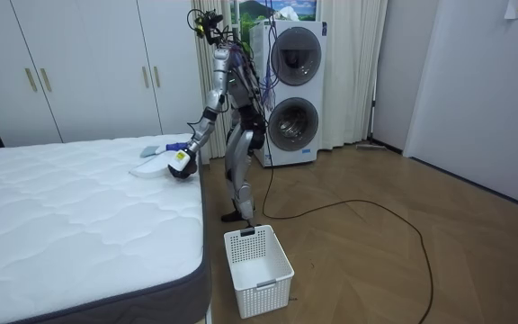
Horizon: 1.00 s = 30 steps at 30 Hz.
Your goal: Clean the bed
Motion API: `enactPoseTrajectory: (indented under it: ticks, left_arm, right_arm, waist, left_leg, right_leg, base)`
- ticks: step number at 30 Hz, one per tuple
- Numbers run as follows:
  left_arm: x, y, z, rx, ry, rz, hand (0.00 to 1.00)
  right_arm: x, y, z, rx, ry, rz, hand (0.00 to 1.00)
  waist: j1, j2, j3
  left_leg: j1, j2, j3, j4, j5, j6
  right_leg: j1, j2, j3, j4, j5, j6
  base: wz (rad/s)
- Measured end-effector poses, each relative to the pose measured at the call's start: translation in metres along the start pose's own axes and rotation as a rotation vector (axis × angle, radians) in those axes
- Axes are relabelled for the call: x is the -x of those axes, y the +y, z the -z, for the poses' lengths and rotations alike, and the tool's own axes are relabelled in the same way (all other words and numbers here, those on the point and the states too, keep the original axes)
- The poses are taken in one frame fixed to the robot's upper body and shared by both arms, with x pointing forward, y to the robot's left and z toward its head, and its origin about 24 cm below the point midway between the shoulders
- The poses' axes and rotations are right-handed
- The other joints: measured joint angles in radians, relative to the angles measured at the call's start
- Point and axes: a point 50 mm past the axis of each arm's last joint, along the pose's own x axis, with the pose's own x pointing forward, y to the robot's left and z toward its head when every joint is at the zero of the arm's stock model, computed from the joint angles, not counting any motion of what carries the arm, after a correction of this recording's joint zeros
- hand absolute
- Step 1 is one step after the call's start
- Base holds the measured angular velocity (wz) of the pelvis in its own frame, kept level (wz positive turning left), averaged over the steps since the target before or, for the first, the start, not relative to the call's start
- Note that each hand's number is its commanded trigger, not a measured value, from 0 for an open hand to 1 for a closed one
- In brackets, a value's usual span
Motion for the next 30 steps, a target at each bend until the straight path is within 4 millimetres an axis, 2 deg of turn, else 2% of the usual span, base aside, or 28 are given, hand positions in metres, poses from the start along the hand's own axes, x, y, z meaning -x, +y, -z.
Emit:
enactPoseTrajectory:
  ticks: [4,10,16,18,20,25,30]
  left_arm:
    - [-0.001,0.005,0.001,-0.047,-0.014,-0.020,1.00]
    - [-0.003,0.016,0.003,-0.161,-0.048,-0.077,1.00]
    - [-0.005,0.035,0.006,-0.307,-0.099,-0.150,1.00]
    - [-0.005,0.038,0.007,-0.323,-0.107,-0.173,1.00]
    - [-0.003,0.040,0.010,-0.335,-0.115,-0.199,1.00]
    - [0.001,0.046,0.023,-0.374,-0.110,-0.244,1.00]
    - [0.010,0.041,0.038,-0.401,-0.111,-0.266,1.00]
  right_arm:
    - [0.000,0.000,0.000,-0.007,0.003,-0.001,0.00]
    - [0.000,-0.001,0.002,-0.051,0.008,0.003,0.00]
    - [0.000,-0.012,0.003,-0.071,0.002,0.019,0.00]
    - [0.001,-0.018,0.007,-0.108,0.013,0.035,0.00]
    - [0.002,-0.022,0.012,-0.159,0.025,0.050,0.00]
    - [0.002,-0.027,0.012,-0.220,0.014,0.072,0.00]
    - [0.003,-0.031,0.018,-0.281,0.033,0.100,0.00]
  waist:
    - [0.004,0.002,0.0008]
    - [0.011,0.006,0.0011]
    - [0.019,0.026,-0.0017]
    - [0.030,0.035,-0.0064]
    - [0.039,0.042,-0.0108]
    - [0.052,0.043,-0.0113]
    - [0.058,0.043,-0.0114]
  left_leg:
    - [-0.002,0.011,0.001,-0.001,-0.001,0.000]
    - [0.001,0.016,0.003,-0.004,-0.002,-0.002]
    - [0.002,0.018,0.002,-0.005,-0.003,-0.003]
    - [0.009,0.018,0.002,-0.014,-0.003,-0.003]
    - [0.022,0.016,0.005,-0.030,-0.002,-0.003]
    - [0.032,0.016,0.009,-0.037,-0.002,-0.003]
    - [0.041,0.015,0.010,-0.037,-0.002,-0.003]
  right_leg:
    - [0.013,0.014,0.000,-0.029,0.016,0.001]
    - [0.022,0.012,-0.020,-0.038,0.019,-0.003]
    - [0.029,0.014,-0.024,-0.048,0.019,-0.003]
    - [0.035,0.014,-0.026,-0.059,0.020,-0.002]
    - [0.042,0.013,-0.025,-0.062,0.019,-0.001]
    - [0.047,0.014,-0.022,-0.060,0.014,-0.001]
    - [0.055,0.013,-0.021,-0.059,0.008,0.002]
  base:
    - [-0.04]
    - [0.01]
    - [0.00]
    - [0.00]
    - [0.00]
    - [-0.01]
    - [0.00]
